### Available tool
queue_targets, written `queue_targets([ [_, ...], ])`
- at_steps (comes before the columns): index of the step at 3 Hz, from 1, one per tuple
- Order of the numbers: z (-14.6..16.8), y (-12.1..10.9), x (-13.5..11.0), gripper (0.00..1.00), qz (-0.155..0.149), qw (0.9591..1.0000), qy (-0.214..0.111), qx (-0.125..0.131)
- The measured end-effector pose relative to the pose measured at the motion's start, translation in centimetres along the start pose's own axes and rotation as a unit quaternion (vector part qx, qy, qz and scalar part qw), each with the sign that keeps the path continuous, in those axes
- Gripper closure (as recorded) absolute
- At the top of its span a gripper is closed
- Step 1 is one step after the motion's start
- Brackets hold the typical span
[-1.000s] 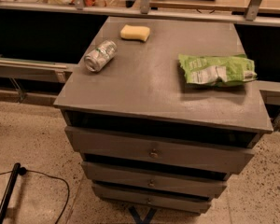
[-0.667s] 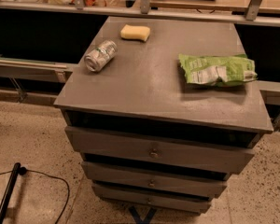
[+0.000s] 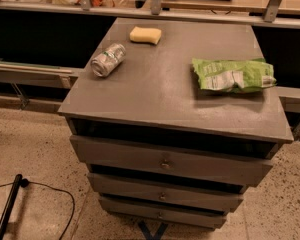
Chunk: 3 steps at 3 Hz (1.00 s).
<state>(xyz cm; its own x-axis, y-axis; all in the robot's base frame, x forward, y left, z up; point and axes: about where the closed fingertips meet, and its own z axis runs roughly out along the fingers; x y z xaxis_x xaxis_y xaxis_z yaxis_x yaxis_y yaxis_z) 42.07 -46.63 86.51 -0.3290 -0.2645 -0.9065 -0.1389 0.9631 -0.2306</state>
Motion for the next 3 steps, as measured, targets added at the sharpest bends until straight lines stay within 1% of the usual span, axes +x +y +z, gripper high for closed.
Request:
queue_targets([
  [1, -2.1, 0.8, -0.5, 0.0, 0.044, 0.9962, -0.073, -0.012],
  [2, -5.9, 1.7, -3.3, 0.0, 0.104, 0.9818, -0.158, -0.014],
  [3, -8.3, 5.1, -10.8, 0.0, 0.134, 0.9612, -0.239, -0.035],
])
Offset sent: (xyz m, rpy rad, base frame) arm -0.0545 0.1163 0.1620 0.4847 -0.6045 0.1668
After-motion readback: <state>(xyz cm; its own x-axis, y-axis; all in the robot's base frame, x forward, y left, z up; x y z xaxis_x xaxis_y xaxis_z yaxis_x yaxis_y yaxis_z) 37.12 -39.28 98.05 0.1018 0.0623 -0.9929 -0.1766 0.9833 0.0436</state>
